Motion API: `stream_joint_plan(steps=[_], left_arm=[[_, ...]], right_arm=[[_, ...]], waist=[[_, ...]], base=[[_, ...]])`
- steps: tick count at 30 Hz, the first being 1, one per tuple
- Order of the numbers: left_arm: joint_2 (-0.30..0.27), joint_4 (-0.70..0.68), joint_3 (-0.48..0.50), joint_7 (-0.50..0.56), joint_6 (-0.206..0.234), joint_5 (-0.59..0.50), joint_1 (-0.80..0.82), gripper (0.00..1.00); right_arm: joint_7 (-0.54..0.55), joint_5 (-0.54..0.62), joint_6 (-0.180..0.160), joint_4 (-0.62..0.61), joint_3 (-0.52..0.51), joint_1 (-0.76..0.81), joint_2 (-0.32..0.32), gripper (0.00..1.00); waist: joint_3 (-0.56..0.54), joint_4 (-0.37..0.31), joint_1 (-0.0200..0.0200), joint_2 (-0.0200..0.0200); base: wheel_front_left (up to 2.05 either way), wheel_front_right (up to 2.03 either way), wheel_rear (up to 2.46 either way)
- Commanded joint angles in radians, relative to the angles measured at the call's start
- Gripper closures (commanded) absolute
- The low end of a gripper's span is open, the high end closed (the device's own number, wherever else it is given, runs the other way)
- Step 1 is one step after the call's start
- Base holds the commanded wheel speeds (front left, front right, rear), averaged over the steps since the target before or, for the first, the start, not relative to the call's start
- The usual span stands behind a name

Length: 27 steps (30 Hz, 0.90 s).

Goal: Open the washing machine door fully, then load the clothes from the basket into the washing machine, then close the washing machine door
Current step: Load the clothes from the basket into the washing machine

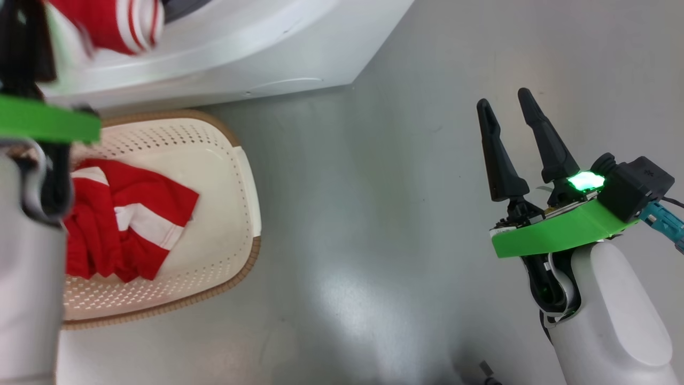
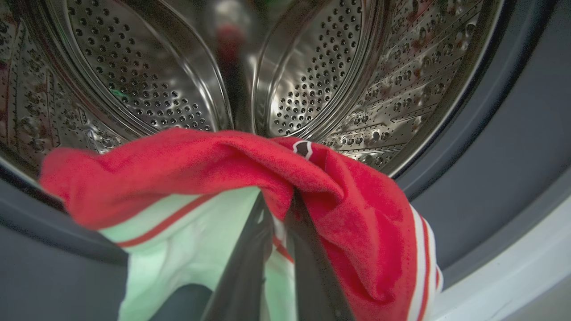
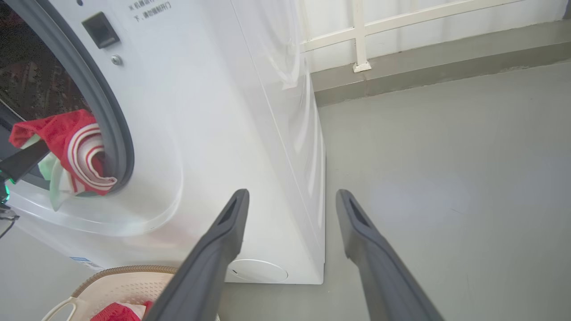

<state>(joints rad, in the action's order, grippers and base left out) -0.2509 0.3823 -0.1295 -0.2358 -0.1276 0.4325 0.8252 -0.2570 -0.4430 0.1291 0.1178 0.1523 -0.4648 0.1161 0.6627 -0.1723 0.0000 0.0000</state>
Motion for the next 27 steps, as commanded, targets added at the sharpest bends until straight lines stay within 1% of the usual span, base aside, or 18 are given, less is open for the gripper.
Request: stream_joint_plan(steps=[1, 2, 8, 12, 15, 18, 22, 23, 24, 25, 26, 27], left_arm=[[-0.049, 0.014, 0.024, 0.016, -0.003, -0.004, 0.067, 1.0], [-0.049, 0.014, 0.024, 0.016, -0.003, -0.004, 0.067, 1.0], [-0.067, 0.174, -0.007, 0.042, -0.003, -0.011, 0.255, 1.0], [-0.083, 0.282, -0.035, 0.036, -0.003, -0.013, 0.382, 1.0], [-0.091, 0.348, -0.037, 0.011, -0.002, -0.023, 0.47, 1.0], [-0.101, 0.404, -0.032, -0.013, 0.014, -0.046, 0.542, 1.0], [-0.102, 0.471, -0.039, -0.023, 0.033, -0.08, 0.586, 1.0], [-0.097, 0.518, -0.052, -0.022, 0.035, -0.092, 0.596, 0.93], [-0.089, 0.554, -0.056, -0.007, 0.037, -0.09, 0.596, 0.62], [-0.081, 0.583, -0.057, 0.006, 0.041, -0.087, 0.598, 0.22], [-0.074, 0.604, -0.06, 0.01, 0.045, -0.086, 0.601, 0.0], [-0.067, 0.62, -0.062, 0.01, 0.046, -0.084, 0.602, 0.0]], right_arm=[[-0.005, -0.009, 0.002, -0.025, 0.02, 0.033, -0.012, 0.0], [-0.005, -0.009, 0.002, -0.025, 0.02, 0.033, -0.012, 0.0], [-0.005, -0.01, 0.002, -0.033, 0.02, 0.023, -0.023, 0.0], [-0.005, -0.009, 0.002, -0.037, 0.02, 0.018, -0.03, 0.0], [-0.005, -0.008, 0.002, -0.039, 0.017, 0.018, -0.034, 0.0], [-0.005, -0.008, 0.002, -0.041, 0.016, 0.018, -0.038, 0.0], [-0.005, -0.006, 0.002, -0.041, 0.015, 0.02, -0.041, 0.0], [-0.005, -0.005, 0.002, -0.042, 0.014, 0.022, -0.042, 0.0], [-0.005, -0.004, 0.002, -0.04, 0.013, 0.023, -0.042, 0.0], [-0.005, -0.003, 0.002, -0.039, 0.012, 0.023, -0.042, 0.0], [-0.005, -0.002, 0.002, -0.037, 0.012, 0.023, -0.042, 0.0], [-0.005, -0.001, 0.002, -0.036, 0.013, 0.023, -0.043, 0.0]], waist=[[0.018, -0.016, 0.0, 0.0], [0.018, -0.016, 0.0, 0.0], [0.06, -0.05, 0.0, 0.0], [0.086, -0.072, 0.0, 0.0], [0.097, -0.084, 0.0, 0.0], [0.103, -0.093, 0.0, 0.0], [0.106, -0.098, 0.0, 0.0], [0.104, -0.098, 0.0, 0.0], [0.103, -0.096, 0.0, 0.0], [0.101, -0.093, 0.0, 0.0], [0.1, -0.09, 0.0, 0.0], [0.099, -0.087, 0.0, 0.0]], base=[[0.0, 0.0, 0.0], [0.0, 0.0, 0.0], [0.0, 0.0, 0.0], [0.0, 0.0, 0.0], [0.0, 0.0, 0.0], [0.0, 0.0, 0.0], [0.0, 0.0, 0.0], [0.0, 0.0, 0.0], [0.0, 0.0, 0.0], [0.0, 0.0, 0.0], [0.0, 0.0, 0.0], [0.0, 0.0, 0.0]])
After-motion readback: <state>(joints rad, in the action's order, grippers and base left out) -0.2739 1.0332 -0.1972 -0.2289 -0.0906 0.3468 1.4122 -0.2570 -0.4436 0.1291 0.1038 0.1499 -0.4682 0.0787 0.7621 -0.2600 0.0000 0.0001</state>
